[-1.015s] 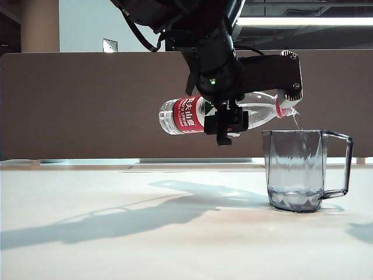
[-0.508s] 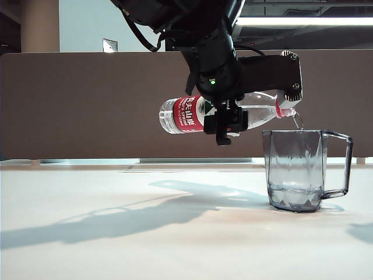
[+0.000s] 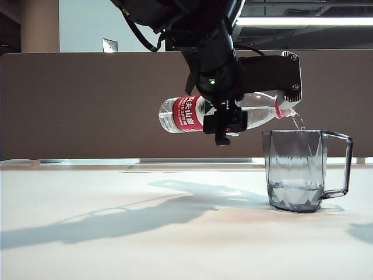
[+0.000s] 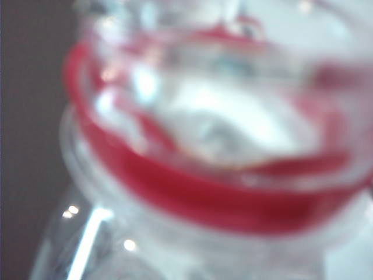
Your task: Pick up the mineral water bottle with the left hand on the table and pour water into the mug until it's half full.
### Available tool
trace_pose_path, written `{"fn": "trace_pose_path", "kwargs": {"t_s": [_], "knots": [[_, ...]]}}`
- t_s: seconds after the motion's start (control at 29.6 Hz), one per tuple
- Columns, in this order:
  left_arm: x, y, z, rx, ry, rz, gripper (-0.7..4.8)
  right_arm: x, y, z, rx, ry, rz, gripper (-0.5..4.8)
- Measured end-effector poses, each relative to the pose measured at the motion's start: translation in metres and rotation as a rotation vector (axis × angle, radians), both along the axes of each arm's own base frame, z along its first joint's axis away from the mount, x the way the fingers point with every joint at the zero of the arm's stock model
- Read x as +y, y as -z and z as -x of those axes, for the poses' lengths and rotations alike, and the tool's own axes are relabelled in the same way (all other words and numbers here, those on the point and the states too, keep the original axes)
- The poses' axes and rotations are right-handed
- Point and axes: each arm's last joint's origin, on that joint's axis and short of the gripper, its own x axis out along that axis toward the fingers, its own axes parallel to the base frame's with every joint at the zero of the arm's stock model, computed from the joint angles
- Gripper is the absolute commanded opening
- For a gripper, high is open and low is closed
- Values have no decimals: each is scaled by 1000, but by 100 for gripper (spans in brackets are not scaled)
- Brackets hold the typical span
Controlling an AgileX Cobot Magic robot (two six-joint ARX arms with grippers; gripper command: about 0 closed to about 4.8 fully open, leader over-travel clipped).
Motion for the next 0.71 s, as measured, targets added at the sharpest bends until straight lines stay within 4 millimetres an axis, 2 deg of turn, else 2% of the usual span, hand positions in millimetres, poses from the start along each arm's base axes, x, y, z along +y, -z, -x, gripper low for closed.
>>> {"fn": "trace_pose_path", "kwargs": {"t_s": [0.71], "knots": [[0, 0, 0, -7, -6, -10, 272, 0, 0, 0, 0, 0, 0, -2]]}}
